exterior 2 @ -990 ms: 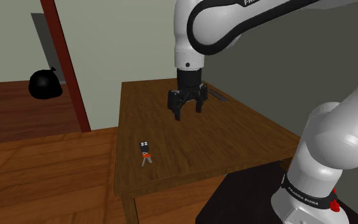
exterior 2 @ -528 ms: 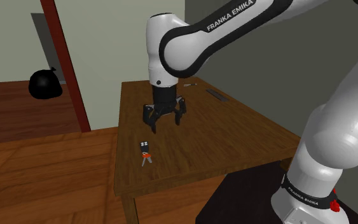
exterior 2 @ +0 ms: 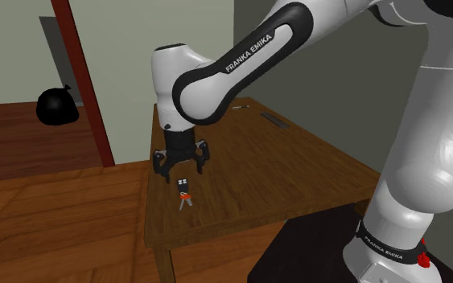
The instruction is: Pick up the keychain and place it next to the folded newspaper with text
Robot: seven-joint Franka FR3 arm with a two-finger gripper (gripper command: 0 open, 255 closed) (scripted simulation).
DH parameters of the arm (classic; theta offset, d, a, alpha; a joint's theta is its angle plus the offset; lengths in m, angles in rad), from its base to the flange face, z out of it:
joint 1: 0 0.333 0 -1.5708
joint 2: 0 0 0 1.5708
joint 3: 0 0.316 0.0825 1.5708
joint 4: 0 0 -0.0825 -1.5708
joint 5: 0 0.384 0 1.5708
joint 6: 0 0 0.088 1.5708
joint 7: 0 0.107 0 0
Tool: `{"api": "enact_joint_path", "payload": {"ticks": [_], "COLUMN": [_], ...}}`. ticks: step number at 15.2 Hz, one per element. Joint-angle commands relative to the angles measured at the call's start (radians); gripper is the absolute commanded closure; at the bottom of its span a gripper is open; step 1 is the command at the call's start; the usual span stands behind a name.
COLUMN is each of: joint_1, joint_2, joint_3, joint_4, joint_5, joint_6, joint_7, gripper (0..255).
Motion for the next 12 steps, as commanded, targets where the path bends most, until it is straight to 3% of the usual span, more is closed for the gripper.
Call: {"api": "enact_joint_path", "payload": {"ticks": [1,6,12], "joint_1": [0.005,0.008,0.008], "joint_2": [0.029,0.071,0.071], "joint_3": [0.001,-0.004,-0.004], "joint_4": [0.000,-0.021,-0.021], "joint_5": [-0.021,-0.054,-0.054], "joint_6": [0.025,0.081,0.081], "joint_7": [0.023,0.046,0.046], "gripper": [0,0,0]}}
